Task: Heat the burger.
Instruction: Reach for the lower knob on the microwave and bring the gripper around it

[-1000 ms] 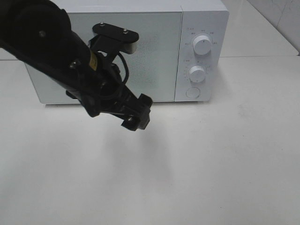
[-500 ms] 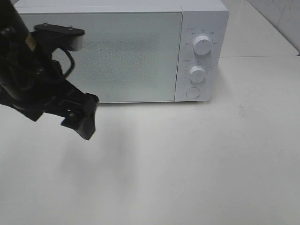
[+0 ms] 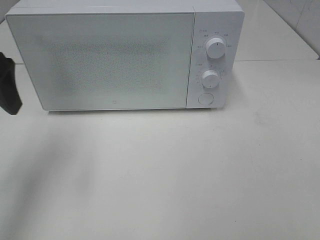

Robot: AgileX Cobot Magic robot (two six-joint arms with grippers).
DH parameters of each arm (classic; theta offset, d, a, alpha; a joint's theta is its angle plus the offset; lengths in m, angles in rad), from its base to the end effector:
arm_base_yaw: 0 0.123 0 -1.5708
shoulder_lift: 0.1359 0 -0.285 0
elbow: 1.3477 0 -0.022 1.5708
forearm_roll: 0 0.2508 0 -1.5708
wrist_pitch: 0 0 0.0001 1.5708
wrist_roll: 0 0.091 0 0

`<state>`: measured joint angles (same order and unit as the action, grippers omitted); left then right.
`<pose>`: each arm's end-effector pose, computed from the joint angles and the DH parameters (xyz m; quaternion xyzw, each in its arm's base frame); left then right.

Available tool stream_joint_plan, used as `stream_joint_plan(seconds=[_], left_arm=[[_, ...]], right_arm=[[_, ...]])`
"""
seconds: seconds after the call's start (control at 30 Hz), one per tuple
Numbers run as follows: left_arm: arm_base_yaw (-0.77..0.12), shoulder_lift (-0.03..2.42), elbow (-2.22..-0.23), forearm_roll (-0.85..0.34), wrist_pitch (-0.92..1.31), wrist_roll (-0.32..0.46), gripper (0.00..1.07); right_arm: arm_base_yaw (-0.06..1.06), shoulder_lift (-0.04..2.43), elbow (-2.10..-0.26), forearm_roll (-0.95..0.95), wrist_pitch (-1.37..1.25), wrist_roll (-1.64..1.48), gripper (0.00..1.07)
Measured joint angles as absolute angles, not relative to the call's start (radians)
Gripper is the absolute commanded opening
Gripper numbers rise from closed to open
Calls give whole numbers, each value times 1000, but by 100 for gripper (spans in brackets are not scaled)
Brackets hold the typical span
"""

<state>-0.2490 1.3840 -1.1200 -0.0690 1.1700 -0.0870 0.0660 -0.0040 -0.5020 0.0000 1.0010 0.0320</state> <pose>0.2471 -0.0688 0.2966 0.0706 0.9907 -0.0513 0.1046 -0.0034 -0.0002 0.2827 -0.0142 0.8355 0.0269 0.5486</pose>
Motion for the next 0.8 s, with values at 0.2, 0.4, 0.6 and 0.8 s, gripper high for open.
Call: stream_joint_plan(seconds=[0.2, 0.4, 0.6, 0.8], left_arm=[[-132, 1309, -1093, -62, 1189, -70, 100], [-20, 1153, -917, -57, 1173, -58, 100], [-17, 1043, -804, -51, 1161, -58, 100], [-17, 874, -666, -51, 1161, -58, 100]], right_arm=[[66, -4, -502, 0, 1001, 32, 75], [66, -4, -502, 0, 1001, 32, 75], [66, -4, -502, 0, 1001, 32, 75], [66, -4, -502, 0, 1001, 32, 75]])
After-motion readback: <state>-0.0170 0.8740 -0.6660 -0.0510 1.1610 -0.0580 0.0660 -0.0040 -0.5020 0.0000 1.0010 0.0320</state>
